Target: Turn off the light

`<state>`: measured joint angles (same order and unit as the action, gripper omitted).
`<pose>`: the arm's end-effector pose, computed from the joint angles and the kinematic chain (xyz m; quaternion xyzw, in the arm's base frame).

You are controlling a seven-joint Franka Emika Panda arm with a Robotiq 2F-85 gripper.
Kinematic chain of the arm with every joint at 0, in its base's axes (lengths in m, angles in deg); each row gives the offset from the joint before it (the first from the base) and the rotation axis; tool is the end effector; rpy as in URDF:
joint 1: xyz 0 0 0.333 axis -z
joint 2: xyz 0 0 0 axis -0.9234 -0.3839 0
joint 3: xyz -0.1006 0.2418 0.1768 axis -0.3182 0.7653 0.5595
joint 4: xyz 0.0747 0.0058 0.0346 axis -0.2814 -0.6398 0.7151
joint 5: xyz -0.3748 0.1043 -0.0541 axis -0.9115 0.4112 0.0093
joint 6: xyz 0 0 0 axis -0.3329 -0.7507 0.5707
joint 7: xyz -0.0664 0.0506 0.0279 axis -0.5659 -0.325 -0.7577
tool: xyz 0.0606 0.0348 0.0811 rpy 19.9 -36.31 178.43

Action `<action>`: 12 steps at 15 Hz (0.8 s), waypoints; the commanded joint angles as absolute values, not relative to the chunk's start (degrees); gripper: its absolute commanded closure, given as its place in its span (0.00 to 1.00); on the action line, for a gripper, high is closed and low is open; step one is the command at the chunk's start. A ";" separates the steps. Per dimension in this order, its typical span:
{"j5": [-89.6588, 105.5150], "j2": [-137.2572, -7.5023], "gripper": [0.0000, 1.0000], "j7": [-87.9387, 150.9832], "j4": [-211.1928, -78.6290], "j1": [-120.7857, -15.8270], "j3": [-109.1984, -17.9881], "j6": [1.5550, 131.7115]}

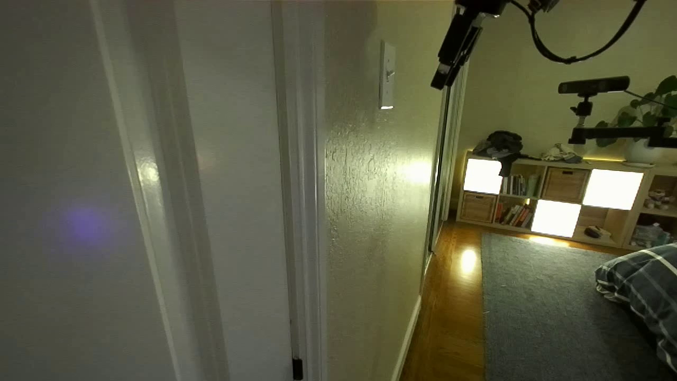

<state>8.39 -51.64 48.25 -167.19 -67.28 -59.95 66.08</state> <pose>0.5705 -0.0055 0.5348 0.9724 0.1109 0.2013 0.0403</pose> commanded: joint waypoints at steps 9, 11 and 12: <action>15.10 -58.58 0.95 48.40 -157.12 -66.26 -60.74 74.91; 15.88 -59.40 0.99 48.46 -156.16 -66.12 -60.68 75.74; 16.28 -59.84 1.00 48.52 -155.74 -66.06 -60.64 75.99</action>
<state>14.61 -58.34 48.25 -157.35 -66.44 -60.68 74.16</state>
